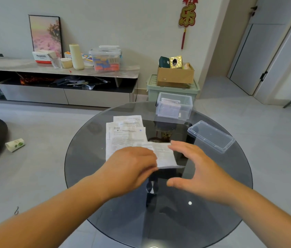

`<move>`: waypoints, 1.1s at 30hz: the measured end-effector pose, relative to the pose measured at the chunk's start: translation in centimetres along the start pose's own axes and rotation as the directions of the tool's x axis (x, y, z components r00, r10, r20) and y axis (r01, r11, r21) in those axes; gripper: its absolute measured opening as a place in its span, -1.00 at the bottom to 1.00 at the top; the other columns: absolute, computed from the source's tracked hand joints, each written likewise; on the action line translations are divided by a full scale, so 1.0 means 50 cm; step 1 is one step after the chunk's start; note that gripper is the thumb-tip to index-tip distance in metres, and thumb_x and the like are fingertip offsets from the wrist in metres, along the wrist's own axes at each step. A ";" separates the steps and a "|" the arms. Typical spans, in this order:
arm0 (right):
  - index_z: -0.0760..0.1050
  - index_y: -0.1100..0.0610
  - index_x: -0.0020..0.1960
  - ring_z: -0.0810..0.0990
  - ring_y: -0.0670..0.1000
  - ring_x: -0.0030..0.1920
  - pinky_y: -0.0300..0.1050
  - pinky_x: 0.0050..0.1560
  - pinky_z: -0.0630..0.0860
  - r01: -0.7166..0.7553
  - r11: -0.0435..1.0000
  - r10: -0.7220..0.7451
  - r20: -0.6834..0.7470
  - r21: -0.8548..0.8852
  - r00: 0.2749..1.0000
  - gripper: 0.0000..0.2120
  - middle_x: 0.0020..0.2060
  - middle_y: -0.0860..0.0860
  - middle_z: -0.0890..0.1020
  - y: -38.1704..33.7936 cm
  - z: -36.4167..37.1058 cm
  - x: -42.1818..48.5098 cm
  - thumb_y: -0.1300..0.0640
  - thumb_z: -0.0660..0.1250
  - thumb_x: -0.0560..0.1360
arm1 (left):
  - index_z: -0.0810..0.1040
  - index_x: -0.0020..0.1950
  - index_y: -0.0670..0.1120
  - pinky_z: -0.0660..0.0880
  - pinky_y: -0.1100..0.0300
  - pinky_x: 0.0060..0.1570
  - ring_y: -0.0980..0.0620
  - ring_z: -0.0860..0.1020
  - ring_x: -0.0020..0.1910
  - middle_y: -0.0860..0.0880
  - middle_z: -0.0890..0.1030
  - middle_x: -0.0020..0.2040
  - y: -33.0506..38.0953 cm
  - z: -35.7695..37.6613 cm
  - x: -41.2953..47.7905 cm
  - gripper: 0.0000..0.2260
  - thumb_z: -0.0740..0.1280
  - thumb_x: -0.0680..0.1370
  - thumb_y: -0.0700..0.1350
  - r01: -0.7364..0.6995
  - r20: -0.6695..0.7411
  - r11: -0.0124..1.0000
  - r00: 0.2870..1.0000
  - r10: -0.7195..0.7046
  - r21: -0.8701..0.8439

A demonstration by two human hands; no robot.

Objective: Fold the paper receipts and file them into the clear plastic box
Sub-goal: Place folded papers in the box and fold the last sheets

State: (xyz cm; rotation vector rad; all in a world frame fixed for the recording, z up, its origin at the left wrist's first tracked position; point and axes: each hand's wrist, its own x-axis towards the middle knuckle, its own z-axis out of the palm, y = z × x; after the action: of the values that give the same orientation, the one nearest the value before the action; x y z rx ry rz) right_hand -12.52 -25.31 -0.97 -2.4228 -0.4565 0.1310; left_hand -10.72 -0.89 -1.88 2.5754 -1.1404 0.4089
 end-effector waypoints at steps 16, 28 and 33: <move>0.41 -0.19 0.35 0.37 -0.25 0.30 -0.27 0.31 0.42 0.007 0.973 0.024 0.132 -0.231 0.991 -0.52 0.31 -0.33 0.42 0.091 0.001 -0.077 -0.29 0.35 0.49 | 0.47 0.08 0.18 0.46 0.29 0.07 0.19 0.45 0.09 0.23 0.52 0.10 0.044 0.067 0.003 -0.57 0.13 0.49 0.47 0.108 0.285 0.991 0.955 -0.081 -0.081; 0.15 -0.22 0.47 0.54 -0.32 -0.05 -0.39 -0.13 0.48 -0.168 0.982 0.175 -0.092 0.081 0.980 -0.37 0.16 -0.27 0.57 0.090 0.000 -0.009 -0.15 0.40 0.51 | 0.39 0.05 0.12 0.54 0.19 -0.21 0.12 0.55 -0.23 0.10 0.57 -0.19 0.037 0.069 0.050 -0.89 0.17 0.65 0.13 0.518 0.164 0.829 0.855 -0.493 -0.211; 0.02 -0.18 0.55 0.55 -0.12 0.11 -0.13 0.14 0.56 -0.202 0.976 0.213 -0.143 0.083 0.967 -0.24 0.19 -0.21 0.51 0.089 0.027 0.028 -0.13 0.41 0.51 | 0.31 0.09 0.07 0.58 0.08 -0.20 0.09 0.57 -0.24 0.06 0.58 -0.15 0.026 0.088 0.083 -0.84 0.16 0.66 0.13 0.607 0.094 0.770 0.793 -0.601 -0.196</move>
State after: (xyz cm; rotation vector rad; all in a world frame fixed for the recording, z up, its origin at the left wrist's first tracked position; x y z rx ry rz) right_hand -10.17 -27.23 -4.80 -2.3873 -0.1268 0.0510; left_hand -8.41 -6.16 -4.15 2.5660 -0.2762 0.0854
